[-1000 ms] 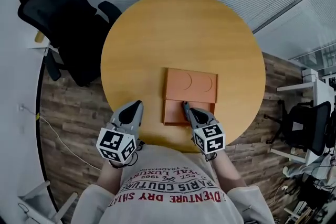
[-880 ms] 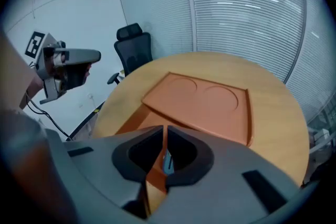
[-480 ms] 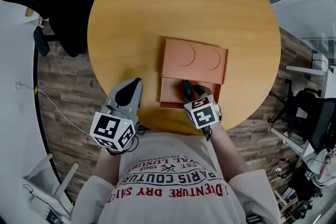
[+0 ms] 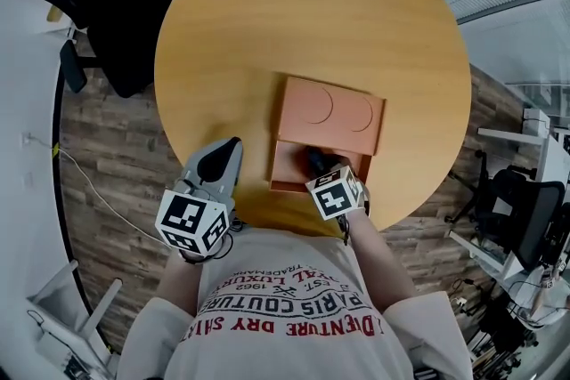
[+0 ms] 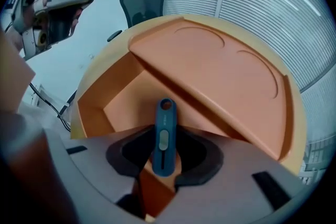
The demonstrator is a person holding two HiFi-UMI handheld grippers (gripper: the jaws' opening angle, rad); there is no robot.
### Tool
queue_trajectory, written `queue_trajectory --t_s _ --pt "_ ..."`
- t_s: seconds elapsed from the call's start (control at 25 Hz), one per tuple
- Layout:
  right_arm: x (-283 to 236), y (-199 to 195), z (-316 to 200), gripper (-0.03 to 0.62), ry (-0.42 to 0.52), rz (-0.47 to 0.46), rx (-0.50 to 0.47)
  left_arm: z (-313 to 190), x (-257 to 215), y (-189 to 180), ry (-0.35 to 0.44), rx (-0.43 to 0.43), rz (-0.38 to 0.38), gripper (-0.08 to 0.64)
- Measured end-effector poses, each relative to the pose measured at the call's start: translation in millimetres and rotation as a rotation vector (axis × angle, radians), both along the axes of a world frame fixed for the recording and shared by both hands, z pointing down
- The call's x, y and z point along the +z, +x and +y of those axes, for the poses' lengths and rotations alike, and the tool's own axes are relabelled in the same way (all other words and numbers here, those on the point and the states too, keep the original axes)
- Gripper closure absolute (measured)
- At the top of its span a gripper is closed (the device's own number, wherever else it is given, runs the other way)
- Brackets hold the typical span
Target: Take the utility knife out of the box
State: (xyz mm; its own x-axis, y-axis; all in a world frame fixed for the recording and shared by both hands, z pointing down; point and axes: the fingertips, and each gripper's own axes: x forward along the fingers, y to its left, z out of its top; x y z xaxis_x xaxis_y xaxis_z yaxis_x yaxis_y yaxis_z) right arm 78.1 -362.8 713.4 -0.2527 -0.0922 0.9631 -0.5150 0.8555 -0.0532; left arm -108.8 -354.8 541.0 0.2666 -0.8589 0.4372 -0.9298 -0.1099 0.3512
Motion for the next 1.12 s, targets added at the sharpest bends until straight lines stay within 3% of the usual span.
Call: queue_trajectory --t_s 0.2,0.52,0.6,0.84,1.12 --pt "2.1 0.7 0.7 0.462 -0.007 -0.013 0.031 1.8 -8.2 5.6 0.023 0.017 -0.009 0.566" --pt "-0.7 2.6 3.4 0.463 0.015 -0.034 -0.037 12.7 -41.4 17.6 0.071 0.066 -0.025 0.566" --pt "-8.9 3.8 5.9 0.463 0.015 -0.050 -0.016 16.2 -49.0 17.4 0.079 0.064 -0.022 0.566" --pt "-62.3 -3.7 8.8 0.463 0.098 -0.182 0.064 12.3 -69.8 14.7 0.131 0.079 -0.018 0.566" --pt "-149.8 -13.4 6.9 0.463 0.163 -0.445 0.088 8.2 -93.2 27.0 0.187 0.140 -0.047 0.566"
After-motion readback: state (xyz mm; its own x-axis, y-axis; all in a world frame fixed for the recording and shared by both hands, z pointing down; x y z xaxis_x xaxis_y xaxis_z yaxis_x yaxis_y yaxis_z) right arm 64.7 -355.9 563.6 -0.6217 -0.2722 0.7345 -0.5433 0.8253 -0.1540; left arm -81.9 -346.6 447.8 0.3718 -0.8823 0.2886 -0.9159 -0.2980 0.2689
